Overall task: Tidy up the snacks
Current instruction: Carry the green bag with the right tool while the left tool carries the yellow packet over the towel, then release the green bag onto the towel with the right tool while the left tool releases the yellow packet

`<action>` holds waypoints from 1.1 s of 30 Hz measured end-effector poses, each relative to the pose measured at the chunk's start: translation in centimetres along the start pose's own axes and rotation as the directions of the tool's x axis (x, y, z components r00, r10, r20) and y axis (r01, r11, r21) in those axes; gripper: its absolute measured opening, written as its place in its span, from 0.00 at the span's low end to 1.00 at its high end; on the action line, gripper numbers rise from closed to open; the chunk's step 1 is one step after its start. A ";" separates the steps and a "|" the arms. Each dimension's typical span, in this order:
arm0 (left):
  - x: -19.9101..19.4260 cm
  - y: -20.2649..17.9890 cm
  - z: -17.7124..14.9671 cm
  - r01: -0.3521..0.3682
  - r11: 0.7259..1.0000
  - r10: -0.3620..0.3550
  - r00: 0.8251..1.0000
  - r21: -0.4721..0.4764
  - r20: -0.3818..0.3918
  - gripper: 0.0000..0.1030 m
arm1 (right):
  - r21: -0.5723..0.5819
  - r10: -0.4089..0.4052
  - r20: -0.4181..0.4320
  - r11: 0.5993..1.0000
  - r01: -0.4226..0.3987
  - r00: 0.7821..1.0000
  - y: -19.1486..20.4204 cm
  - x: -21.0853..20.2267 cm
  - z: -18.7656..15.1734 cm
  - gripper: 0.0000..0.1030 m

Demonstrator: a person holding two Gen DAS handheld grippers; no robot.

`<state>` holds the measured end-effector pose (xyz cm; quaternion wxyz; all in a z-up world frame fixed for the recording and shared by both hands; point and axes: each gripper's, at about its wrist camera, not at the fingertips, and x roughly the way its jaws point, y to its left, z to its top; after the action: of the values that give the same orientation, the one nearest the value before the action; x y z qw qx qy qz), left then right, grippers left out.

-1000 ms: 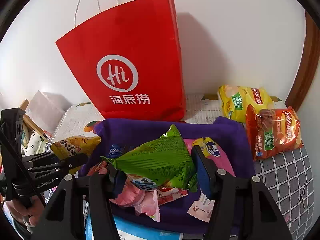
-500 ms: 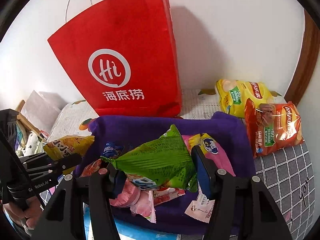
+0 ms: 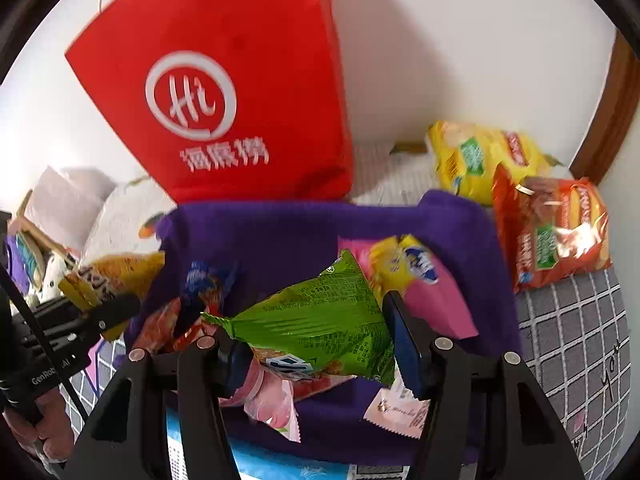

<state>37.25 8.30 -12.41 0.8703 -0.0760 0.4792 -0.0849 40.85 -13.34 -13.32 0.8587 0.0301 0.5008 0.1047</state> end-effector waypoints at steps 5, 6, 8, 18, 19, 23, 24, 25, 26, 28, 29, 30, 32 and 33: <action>0.0 0.0 0.0 0.000 1.000 0.000 1.000 0.002 0.000 0.28 | -0.012 -0.003 -0.033 1.000 0.003 0.999 0.6 0.9 -0.4 0.58; 0.0 0.0 0.0 0.000 1.000 0.000 1.000 0.002 0.000 0.28 | -0.012 -0.006 -0.038 1.000 0.006 0.999 0.7 1.1 -0.4 0.58; 0.0 0.0 0.0 -0.002 1.000 0.002 1.000 -0.001 0.001 0.28 | -0.012 -0.008 -0.049 1.000 0.007 0.999 0.7 1.4 -0.5 0.58; 0.5 -0.2 -0.1 0.010 1.000 -0.010 1.000 0.006 -0.005 0.28 | -0.006 -0.016 -0.094 1.000 0.016 0.995 0.4 2.6 -0.8 0.58; 0.7 -0.3 -0.1 0.017 1.000 -0.017 1.000 0.004 -0.004 0.28 | -0.009 -0.016 -0.092 1.000 0.015 0.996 0.4 2.7 -0.8 0.58; 1.6 -0.8 -0.4 0.028 1.000 -0.027 0.999 0.011 -0.030 0.28 | -0.023 -0.024 -0.117 0.999 0.022 0.993 0.7 3.5 -1.1 0.59; 1.8 -0.9 -0.5 0.031 0.999 -0.031 0.999 0.011 -0.034 0.28 | -0.025 -0.024 -0.115 0.999 0.021 0.993 0.7 3.5 -1.2 0.60; 2.0 -1.0 -0.5 0.037 0.999 -0.037 0.999 0.009 -0.038 0.28 | -0.030 -0.021 -0.113 0.999 0.018 0.993 0.8 3.5 -1.2 0.60; 2.1 -1.0 -0.5 0.041 0.999 -0.040 0.998 0.007 -0.043 0.28 | -0.037 -0.021 -0.111 0.999 0.017 0.994 0.8 3.4 -1.3 0.61; 2.3 -1.0 -0.6 0.042 0.999 -0.041 0.998 0.005 -0.050 0.28 | -0.056 -0.027 -0.101 0.998 0.022 0.995 1.1 3.2 -1.3 0.67; 2.4 -1.1 -0.7 0.041 0.999 -0.041 0.998 0.005 -0.052 0.28 | -0.068 -0.032 -0.093 0.997 0.025 0.995 1.3 3.0 -1.3 0.71; 2.5 -1.1 -0.7 0.040 0.999 -0.040 0.998 0.004 -0.052 0.28 | -0.077 -0.035 -0.083 0.997 0.029 0.996 1.5 2.8 -1.3 0.71; 2.6 -1.1 -0.7 0.038 0.999 -0.038 0.998 0.003 -0.053 0.28 | -0.088 -0.041 -0.071 0.995 0.035 0.997 1.7 2.5 -1.3 0.71; 2.6 -1.1 -0.7 0.038 0.999 -0.038 0.998 0.002 -0.053 0.28 | -0.094 -0.042 -0.069 0.995 0.035 0.997 1.7 2.4 -1.3 0.71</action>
<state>37.92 6.57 -14.70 0.8556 -0.0813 0.5006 -0.1041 40.62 -11.21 -15.78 0.8426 -0.0234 0.5261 0.1124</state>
